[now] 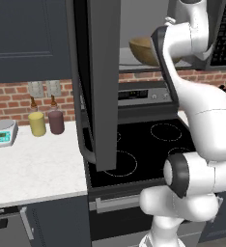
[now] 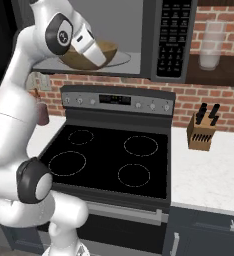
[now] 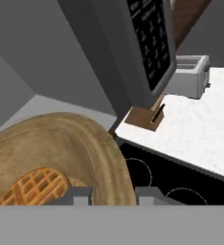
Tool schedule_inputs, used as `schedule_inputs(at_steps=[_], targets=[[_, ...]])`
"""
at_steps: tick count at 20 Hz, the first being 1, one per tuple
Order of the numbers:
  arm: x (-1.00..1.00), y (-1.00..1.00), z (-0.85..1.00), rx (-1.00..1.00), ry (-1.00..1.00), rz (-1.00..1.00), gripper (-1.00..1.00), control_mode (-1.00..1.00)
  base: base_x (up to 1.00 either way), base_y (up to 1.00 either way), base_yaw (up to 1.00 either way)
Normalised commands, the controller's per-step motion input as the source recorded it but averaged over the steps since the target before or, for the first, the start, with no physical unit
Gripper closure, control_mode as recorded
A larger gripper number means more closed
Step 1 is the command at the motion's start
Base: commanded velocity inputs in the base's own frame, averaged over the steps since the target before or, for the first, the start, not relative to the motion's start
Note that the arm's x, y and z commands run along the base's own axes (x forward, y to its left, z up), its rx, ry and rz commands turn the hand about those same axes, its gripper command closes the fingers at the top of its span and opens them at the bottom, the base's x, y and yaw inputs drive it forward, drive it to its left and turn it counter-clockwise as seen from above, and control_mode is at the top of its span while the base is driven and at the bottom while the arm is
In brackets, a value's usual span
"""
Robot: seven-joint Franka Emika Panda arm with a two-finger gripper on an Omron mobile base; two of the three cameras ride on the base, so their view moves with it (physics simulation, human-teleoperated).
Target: Open the microwave, place the bowl with waffle inside the microwave, then close the microwave door and turn it on.
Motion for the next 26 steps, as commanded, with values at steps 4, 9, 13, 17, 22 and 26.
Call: schedule_inputs(at_steps=[4,9,13,17,22,26], targets=[[0.72,0.14,0.00,0.11,0.00,0.04,1.00,-1.00,0.00,0.00,0.00],[0.67,0.03,0.00,0.05,-0.02,0.00,1.00,-1.00,0.00,0.00,0.00],[0.64,0.00,-0.17,0.00,0.00,0.00,1.00,-1.00,0.00,0.00,0.00],[0.60,0.02,-0.26,0.00,0.00,0.00,1.00,-1.00,0.00,0.00,0.00],[0.59,0.02,-0.19,0.00,0.00,0.00,1.00,-1.00,0.00,0.00,0.00],[0.60,0.00,-0.05,0.00,0.00,0.00,1.00,-1.00,0.00,0.00,0.00]])
